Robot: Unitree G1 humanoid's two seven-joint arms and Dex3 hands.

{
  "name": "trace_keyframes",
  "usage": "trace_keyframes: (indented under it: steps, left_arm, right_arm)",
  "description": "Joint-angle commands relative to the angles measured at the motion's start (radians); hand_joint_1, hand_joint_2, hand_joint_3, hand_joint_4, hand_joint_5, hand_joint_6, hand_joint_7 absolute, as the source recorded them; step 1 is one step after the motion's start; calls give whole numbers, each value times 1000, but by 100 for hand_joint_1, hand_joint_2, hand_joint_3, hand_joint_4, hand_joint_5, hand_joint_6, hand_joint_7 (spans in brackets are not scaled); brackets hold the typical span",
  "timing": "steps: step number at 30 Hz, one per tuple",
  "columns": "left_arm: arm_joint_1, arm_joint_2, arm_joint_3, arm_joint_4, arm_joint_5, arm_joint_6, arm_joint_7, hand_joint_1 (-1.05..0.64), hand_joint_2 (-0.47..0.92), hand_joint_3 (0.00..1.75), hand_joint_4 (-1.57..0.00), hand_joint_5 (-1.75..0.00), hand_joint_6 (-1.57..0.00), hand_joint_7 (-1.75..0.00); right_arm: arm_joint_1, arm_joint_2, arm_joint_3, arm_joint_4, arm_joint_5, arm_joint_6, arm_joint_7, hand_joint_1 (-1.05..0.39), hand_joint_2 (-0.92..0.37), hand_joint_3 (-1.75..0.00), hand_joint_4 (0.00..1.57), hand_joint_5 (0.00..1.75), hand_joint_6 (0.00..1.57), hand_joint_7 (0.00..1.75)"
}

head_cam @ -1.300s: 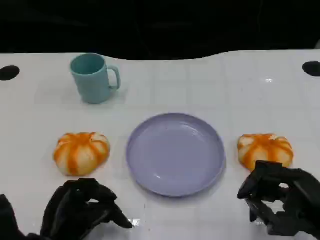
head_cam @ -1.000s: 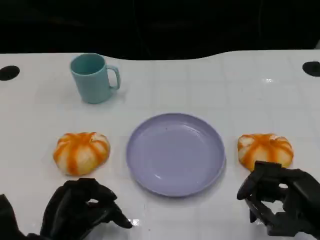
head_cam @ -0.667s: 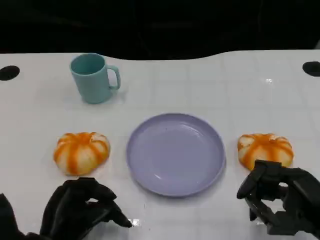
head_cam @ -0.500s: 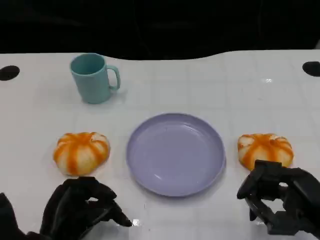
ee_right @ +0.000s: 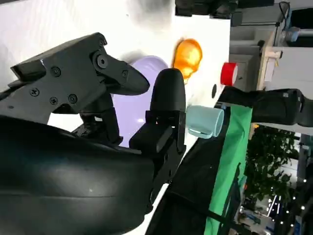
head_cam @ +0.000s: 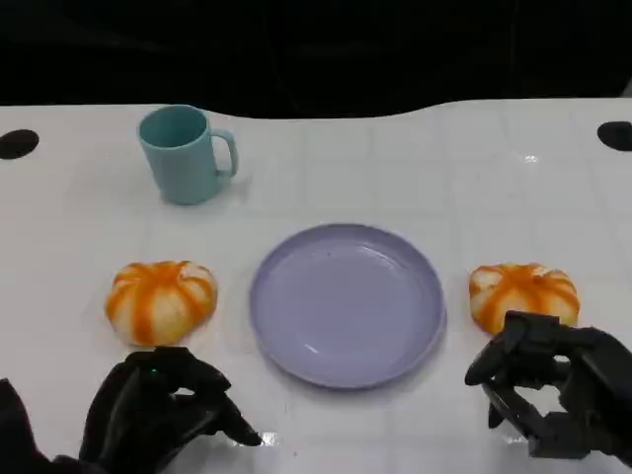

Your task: Grasp the bread from the table and place it into the plate.

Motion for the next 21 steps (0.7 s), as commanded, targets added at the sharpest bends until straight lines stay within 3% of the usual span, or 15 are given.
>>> trace_keyframes:
  steps: [1,4,11,12,15,21]
  left_arm:
    - [-1,19,8,6,5,-11,-7,-98,57,0,-157,-49,-157,-20]
    - [-2,18,8,9,5,-13,-7,-99,56,0,-157,-49,-157,-21]
    - [-4,19,8,12,7,-15,-5,-100,57,0,-157,-49,-157,-21]
    - [-4,19,7,11,6,-13,-3,-100,57,0,-157,-49,-157,-21]
    - [-3,17,7,12,7,-16,-5,-100,57,0,-157,-49,-157,-21]
    - [1,16,7,6,2,-10,-5,-99,57,0,-157,-49,-157,-21]
  right_arm:
    - [-12,-6,-20,-9,26,-38,5,-11,-75,-67,60,130,74,79]
    - [-30,-1,-27,17,14,-103,-2,-12,-76,-60,59,120,71,69]
    - [-61,-30,-39,41,-30,-162,-14,-23,-80,-44,54,96,64,53]
    - [-66,-35,-40,48,-44,-180,-18,-26,-84,-34,54,89,64,47]
    - [-86,-56,-47,79,-111,-251,-49,-32,-91,-15,49,78,62,37]
    - [-133,-110,-70,150,-278,-396,-150,-41,-92,-6,40,58,55,16]
